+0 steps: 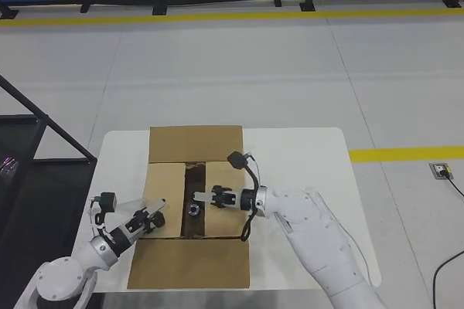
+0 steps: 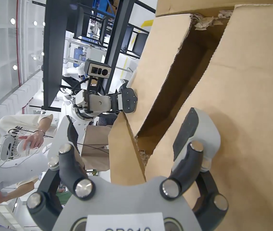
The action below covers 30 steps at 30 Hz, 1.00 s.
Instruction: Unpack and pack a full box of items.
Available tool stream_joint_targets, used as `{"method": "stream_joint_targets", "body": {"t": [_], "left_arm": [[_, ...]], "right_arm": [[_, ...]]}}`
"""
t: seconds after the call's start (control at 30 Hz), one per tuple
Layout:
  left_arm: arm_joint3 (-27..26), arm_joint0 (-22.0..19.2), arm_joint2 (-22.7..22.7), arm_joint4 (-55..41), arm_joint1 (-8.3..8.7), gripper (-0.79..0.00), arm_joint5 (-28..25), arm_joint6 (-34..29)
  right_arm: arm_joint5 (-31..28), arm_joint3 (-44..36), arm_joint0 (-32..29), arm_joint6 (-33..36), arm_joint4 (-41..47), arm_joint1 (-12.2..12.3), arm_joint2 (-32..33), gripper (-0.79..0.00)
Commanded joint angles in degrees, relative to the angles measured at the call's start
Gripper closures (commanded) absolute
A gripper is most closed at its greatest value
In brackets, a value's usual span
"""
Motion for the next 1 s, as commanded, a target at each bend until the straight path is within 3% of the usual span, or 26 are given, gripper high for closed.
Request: {"method": "stream_joint_targets", "body": {"t": [0.0,0.23,0.4,0.53,0.73,0.83,0.97], "left_arm": [[0.2,-0.1,0.1,0.4,-0.06,-0.785,-0.2,0.4],[-0.5,0.5,-1.3,-0.9,-0.12,-0.785,-1.6,-0.4],[-2.8,3.2,-6.3,-4.6,0.26,-0.785,-3.6,-3.7],[-3.0,7.2,-13.1,-7.8,0.93,-0.785,-5.6,-10.4],[2.0,13.8,-21.9,-11.6,1.85,-0.785,-9.6,-24.1],[4.6,15.8,-24.0,-11.2,2.17,-0.785,-10.7,-28.5],[7.1,16.8,-23.5,-9.9,2.53,-0.785,-11.5,-34.8]], "right_arm": [[0.3,0.3,0.3,-0.8,-0.7,-0.1,-0.7,-0.785],[0.1,1.2,1.0,-1.4,-0.8,0.1,-1.7,-0.785],[-1.4,-0.5,0.8,-2.2,-0.5,0.4,-1.5,-0.785],[-3.8,-4.3,-0.9,-4.4,-0.4,1.0,0.0,-0.785],[-4.4,-10.1,-3.9,-7.1,-3.0,1.9,1.3,-0.785],[-3.9,-10.9,-4.1,-6.8,-4.4,2.1,1.2,-0.785],[-3.9,-10.9,-4.1,-6.8,-4.4,2.1,1.2,-0.785]]}}
